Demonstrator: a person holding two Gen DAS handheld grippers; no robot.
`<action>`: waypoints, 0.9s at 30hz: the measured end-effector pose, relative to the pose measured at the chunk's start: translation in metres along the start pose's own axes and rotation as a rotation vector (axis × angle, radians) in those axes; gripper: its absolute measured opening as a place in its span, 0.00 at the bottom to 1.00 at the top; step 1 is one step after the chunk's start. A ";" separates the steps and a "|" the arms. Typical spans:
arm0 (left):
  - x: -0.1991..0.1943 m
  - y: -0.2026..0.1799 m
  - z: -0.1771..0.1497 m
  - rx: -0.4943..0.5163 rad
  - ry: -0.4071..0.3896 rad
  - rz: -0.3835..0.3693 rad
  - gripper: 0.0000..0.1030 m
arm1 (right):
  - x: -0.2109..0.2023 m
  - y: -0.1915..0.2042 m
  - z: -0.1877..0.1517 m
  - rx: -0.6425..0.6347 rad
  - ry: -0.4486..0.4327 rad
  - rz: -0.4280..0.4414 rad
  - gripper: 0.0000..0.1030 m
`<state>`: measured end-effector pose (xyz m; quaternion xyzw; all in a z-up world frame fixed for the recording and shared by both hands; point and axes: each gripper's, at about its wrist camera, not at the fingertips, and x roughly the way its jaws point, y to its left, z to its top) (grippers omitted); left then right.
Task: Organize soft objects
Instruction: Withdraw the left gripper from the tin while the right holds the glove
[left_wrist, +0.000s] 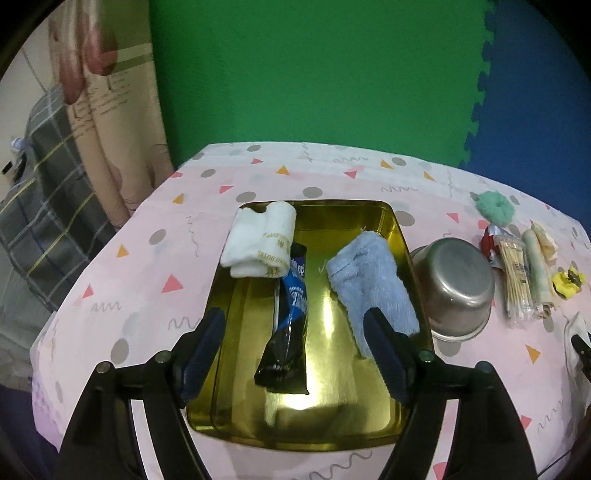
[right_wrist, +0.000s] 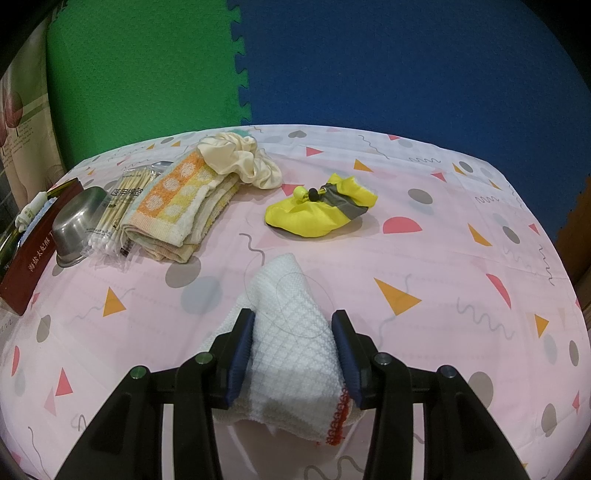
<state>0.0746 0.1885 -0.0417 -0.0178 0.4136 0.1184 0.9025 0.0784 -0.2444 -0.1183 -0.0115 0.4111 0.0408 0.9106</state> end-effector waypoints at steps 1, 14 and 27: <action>-0.001 0.000 -0.002 -0.006 -0.005 0.002 0.74 | 0.000 0.000 0.000 0.000 0.000 0.000 0.44; -0.005 0.013 -0.019 -0.035 -0.024 0.037 0.79 | -0.002 0.006 0.000 -0.018 -0.001 -0.068 0.42; 0.000 0.021 -0.022 -0.065 -0.012 0.046 0.82 | -0.015 0.019 0.006 0.001 -0.005 -0.124 0.32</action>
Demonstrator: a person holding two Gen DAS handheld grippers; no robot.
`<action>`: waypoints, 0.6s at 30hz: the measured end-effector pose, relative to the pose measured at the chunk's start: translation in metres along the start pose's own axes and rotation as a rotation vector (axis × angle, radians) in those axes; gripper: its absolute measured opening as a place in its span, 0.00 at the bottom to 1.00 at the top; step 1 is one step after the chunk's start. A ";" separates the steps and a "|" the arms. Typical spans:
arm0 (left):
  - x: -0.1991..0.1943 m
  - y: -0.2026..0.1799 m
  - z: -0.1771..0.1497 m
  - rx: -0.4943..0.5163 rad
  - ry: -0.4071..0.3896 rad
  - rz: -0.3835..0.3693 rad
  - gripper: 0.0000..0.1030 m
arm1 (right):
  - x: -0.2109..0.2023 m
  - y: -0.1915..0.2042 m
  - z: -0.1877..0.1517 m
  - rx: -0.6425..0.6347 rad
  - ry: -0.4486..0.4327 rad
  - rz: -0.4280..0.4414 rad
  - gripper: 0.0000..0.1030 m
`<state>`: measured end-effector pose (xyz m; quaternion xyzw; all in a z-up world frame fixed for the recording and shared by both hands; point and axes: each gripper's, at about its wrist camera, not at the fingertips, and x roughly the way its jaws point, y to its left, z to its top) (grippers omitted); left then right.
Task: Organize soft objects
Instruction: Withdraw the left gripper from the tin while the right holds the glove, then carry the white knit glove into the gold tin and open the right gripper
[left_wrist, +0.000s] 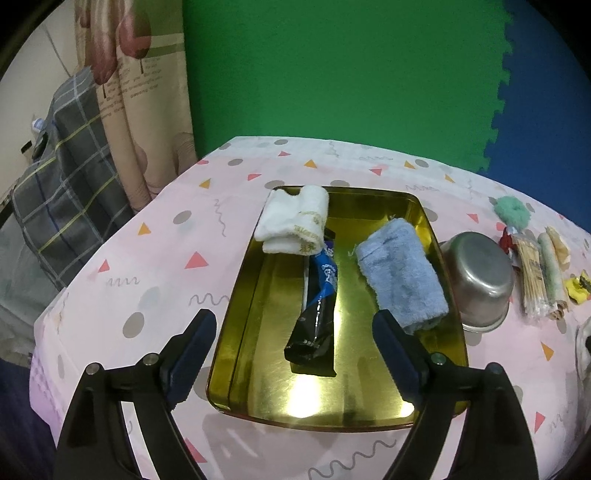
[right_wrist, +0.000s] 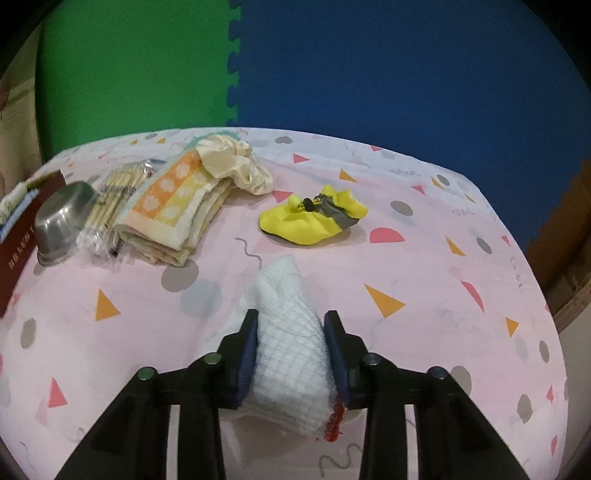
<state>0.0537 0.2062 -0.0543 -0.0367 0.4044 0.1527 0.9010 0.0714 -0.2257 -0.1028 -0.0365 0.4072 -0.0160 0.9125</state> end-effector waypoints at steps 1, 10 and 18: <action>0.000 0.001 0.000 -0.007 -0.001 -0.001 0.82 | -0.003 -0.001 0.001 0.008 -0.002 0.011 0.32; 0.001 0.005 0.001 -0.028 -0.001 0.010 0.82 | -0.021 0.015 0.008 0.003 -0.019 0.068 0.29; -0.001 0.015 0.003 -0.075 0.011 0.012 0.83 | -0.036 0.058 0.024 -0.029 -0.046 0.163 0.29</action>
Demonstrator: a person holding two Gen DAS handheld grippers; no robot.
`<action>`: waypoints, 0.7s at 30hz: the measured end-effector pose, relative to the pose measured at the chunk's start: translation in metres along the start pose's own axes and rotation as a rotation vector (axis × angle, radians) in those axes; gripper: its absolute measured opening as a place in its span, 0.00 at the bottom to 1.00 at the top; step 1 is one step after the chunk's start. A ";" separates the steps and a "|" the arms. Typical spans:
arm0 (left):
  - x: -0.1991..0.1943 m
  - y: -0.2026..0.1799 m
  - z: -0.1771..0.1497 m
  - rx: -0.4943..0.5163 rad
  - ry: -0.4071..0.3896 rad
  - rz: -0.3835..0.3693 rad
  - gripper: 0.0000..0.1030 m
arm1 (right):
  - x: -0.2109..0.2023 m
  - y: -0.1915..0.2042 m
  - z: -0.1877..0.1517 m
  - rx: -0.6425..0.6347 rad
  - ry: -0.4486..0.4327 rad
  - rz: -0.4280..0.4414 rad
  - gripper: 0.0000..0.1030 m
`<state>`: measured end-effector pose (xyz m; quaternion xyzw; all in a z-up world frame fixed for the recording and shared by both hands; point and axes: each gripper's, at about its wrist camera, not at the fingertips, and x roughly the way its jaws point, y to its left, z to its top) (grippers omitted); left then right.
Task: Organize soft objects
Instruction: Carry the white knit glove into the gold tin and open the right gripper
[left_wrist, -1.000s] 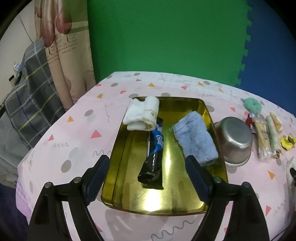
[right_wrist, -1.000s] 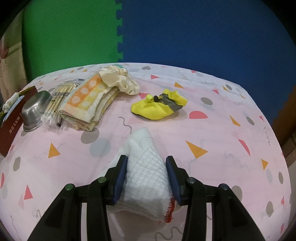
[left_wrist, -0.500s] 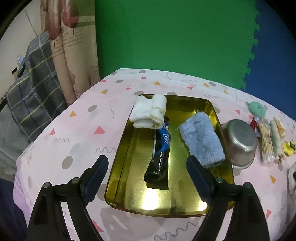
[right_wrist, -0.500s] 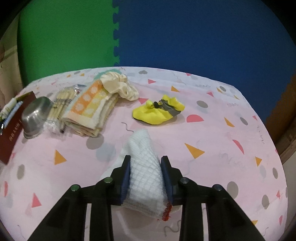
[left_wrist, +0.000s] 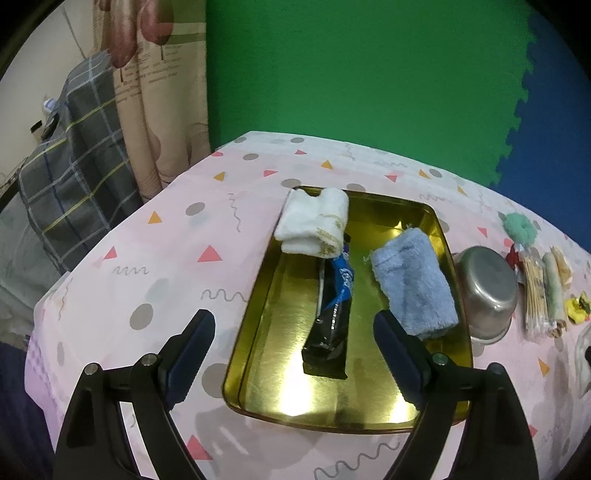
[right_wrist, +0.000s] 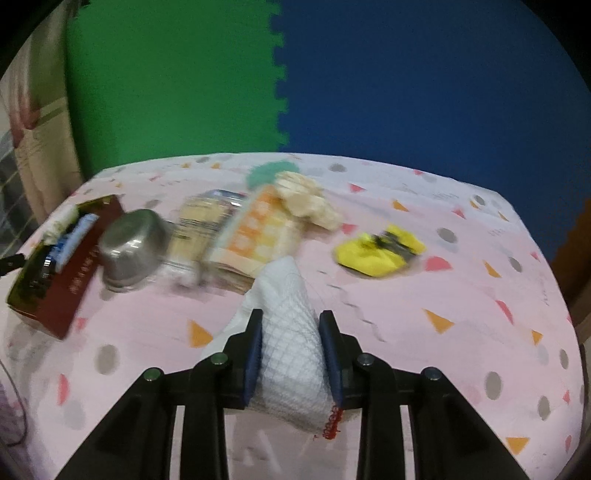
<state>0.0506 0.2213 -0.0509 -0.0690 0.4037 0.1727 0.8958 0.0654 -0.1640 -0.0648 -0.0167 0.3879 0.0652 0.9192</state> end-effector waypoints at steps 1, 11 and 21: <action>-0.001 0.002 0.001 -0.008 -0.002 0.003 0.83 | -0.001 0.009 0.004 -0.006 -0.005 0.021 0.29; -0.004 0.044 0.013 -0.092 -0.020 0.069 0.85 | -0.007 0.130 0.035 -0.131 -0.046 0.236 0.29; 0.003 0.077 0.018 -0.151 0.001 0.136 0.87 | 0.007 0.246 0.042 -0.294 -0.025 0.364 0.29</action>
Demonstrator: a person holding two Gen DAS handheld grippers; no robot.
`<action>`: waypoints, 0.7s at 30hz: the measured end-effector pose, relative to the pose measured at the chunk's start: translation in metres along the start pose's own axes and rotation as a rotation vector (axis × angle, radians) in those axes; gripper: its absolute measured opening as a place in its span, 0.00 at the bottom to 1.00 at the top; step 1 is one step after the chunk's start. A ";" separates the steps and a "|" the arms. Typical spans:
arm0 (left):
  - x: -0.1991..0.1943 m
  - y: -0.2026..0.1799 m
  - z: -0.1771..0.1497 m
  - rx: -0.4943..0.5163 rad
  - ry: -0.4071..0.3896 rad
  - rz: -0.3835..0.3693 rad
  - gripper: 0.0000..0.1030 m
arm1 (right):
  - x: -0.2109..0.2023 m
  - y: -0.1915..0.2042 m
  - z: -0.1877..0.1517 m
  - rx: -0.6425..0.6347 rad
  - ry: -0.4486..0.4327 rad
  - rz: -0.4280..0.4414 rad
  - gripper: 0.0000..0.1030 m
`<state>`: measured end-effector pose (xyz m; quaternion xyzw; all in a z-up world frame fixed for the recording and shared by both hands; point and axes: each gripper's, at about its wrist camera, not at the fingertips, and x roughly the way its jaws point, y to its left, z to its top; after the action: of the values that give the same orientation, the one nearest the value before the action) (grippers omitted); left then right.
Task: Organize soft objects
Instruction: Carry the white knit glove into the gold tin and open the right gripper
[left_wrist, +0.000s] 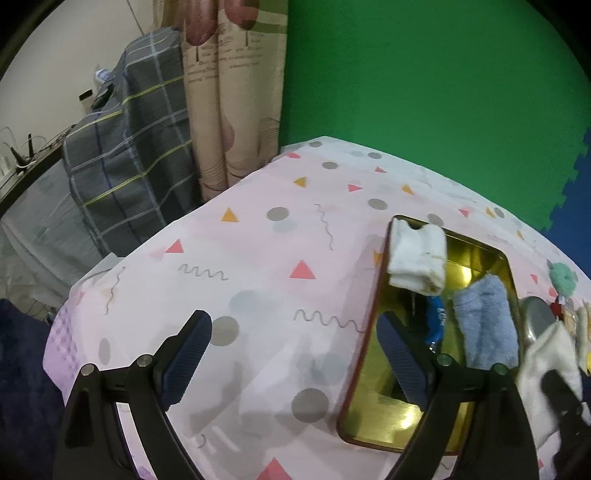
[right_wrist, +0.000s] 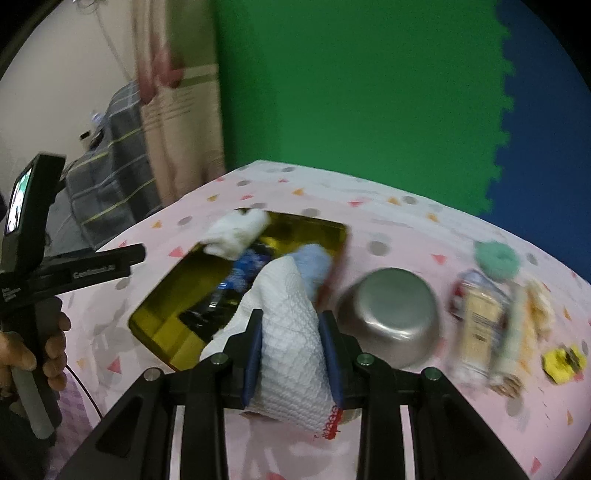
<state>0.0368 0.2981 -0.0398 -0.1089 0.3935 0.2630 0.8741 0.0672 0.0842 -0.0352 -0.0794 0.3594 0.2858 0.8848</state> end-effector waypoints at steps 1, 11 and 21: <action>0.001 0.001 0.000 -0.004 0.003 0.001 0.87 | 0.004 0.006 0.001 -0.011 0.004 0.000 0.29; 0.004 0.004 0.000 -0.027 0.014 -0.016 0.91 | 0.057 0.033 0.013 -0.057 0.069 0.010 0.30; 0.006 0.002 -0.001 -0.030 0.025 -0.027 0.91 | 0.065 0.034 0.009 -0.071 0.088 -0.008 0.41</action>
<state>0.0386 0.3019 -0.0450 -0.1306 0.3989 0.2558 0.8708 0.0912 0.1443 -0.0703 -0.1248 0.3870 0.2910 0.8660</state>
